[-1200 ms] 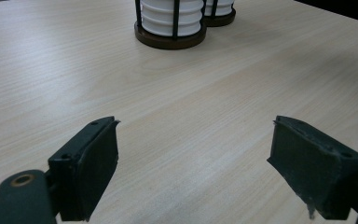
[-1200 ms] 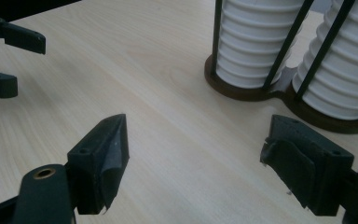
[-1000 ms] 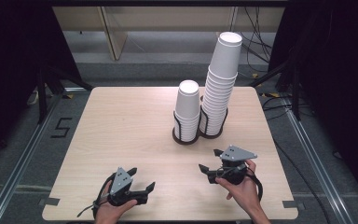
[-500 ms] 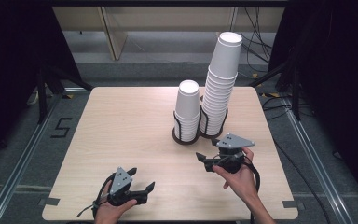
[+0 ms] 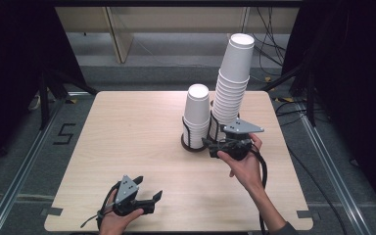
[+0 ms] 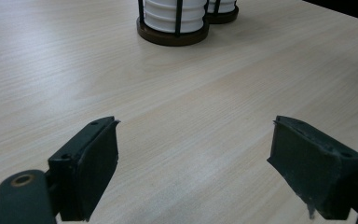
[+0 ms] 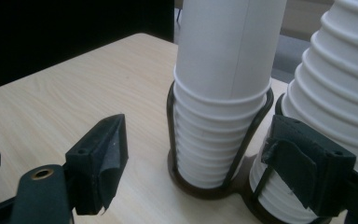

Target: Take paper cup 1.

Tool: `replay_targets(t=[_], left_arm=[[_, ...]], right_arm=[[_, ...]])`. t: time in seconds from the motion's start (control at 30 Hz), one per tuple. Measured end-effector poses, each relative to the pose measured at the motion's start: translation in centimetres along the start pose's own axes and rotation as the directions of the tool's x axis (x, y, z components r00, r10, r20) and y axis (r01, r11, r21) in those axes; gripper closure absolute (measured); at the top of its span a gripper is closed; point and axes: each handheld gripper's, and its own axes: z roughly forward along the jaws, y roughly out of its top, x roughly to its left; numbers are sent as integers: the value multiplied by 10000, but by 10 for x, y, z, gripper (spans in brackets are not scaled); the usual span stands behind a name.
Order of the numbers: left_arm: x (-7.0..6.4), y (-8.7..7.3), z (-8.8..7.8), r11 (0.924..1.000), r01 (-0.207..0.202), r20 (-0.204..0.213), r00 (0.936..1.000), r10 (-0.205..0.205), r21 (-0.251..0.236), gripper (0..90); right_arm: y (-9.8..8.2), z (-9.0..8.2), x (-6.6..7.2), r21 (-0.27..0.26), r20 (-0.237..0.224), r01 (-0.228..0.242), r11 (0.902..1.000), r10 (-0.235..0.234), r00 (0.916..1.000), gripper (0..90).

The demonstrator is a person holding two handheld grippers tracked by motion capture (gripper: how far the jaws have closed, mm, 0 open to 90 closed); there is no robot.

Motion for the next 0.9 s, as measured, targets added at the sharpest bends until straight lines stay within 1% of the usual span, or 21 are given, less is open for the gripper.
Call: replay_targets(t=[0.03, 0.07, 0.1, 0.17, 0.2, 0.23, 0.27, 0.3, 0.33, 0.37, 0.4, 0.43, 0.53, 0.57, 0.67, 0.7, 0.73, 0.77, 0.83, 0.87, 0.9], left_arm=[[0, 0, 0, 10000, 6, 4, 10000, -6, 4, 148], [0, 0, 0, 10000, 2, -3, 10000, -2, 9, 148], [0, 0, 0, 10000, 2, -3, 10000, -2, 9, 148], [0, 0, 0, 10000, 12, -6, 10000, -12, 17, 148], [0, 0, 1, 10000, 1, 60, 10000, -1, -7, 148], [0, 0, 0, 9999, 20, -43, 10000, -19, 107, 148], [0, 0, 1, 10000, 8, -34, 10000, -7, 81, 148], [-1, 0, 1, 10000, -12, -34, 10000, 12, 95, 148], [0, 0, 2, 10000, -8, 65, 10000, 8, 26, 148], [0, 0, 2, 10000, -8, 65, 10000, 8, 26, 148], [-1, -1, 2, 10000, -20, 62, 10000, 20, 34, 148], [-1, 0, 1, 9999, -50, -35, 10000, 50, 114, 148], [-2, 0, 1, 9999, -73, -18, 10000, 73, 103, 148], [-1, -1, 2, 9999, -53, 29, 10000, 52, 89, 148], [-1, 0, 2, 10000, -25, -8, 10000, 25, 84, 148], [-1, 0, 2, 10000, -25, -20, 10000, 25, 72, 148], [-1, -1, 2, 10000, 8, -16, 10000, -8, 22, 148], [-1, 0, 1, 10000, 12, -45, 10000, -11, 85, 148], [-1, 0, 1, 10000, 3, -48, 10000, -2, 73, 148], [-1, -1, 2, 10000, 7, 5, 10000, -7, 65, 148], [-1, -1, 2, 10000, 7, 5, 10000, -7, 65, 148]], right_arm=[[2, 3, 0, -65, 6, 58, 10000, -58, 10000, 216], [4, 5, 1, -24, -20, -45, 10000, 45, 10000, 220], [6, 6, 1, 64, -72, 45, 10000, -45, 10000, 224], [8, 8, 0, -14, -104, 76, 10000, -76, 9999, 226], [10, 9, 0, -65, -167, -123, 9999, 122, 9998, 229], [17, 11, -2, -80, 4, 117, 9999, -117, 9999, 231], [20, 13, -3, -37, -136, 115, 9999, -115, 9998, 237], [23, 14, -3, -5, -76, -19, 10000, 19, 10000, 239], [26, 15, -5, -57, 72, 73, 10000, -72, 9999, 238], [26, 15, -5, -57, 72, 73, 10000, -72, 9999, 238], [31, 18, -5, 14, 161, 56, 10000, -56, 9999, 235], [34, 20, -6, 37, 149, 41, 10000, -42, 9999, 232], [38, 24, -6, 93, 202, 1, 10000, -3, 9998, 233], [42, 27, -6, 67, 460, -12, 10000, 8, 9989, 226], [46, 32, -7, 143, 529, 33, 9999, -40, 9986, 226], [47, 34, -7, 86, 732, -21, 10000, 15, 9973, 228], [51, 37, -6, 47, 778, -250, 9997, 246, 9967, 266], [53, 39, -7, -65, 853, -119, 9999, 124, 9963, 266], [55, 40, -6, 60, 917, -86, 9999, 80, 9958, 251], [60, 43, -7, 130, 1100, 85, 9999, -99, 9939, 248], [61, 45, -5, 73, 1132, -251, 9997, 242, 9933, 247]])
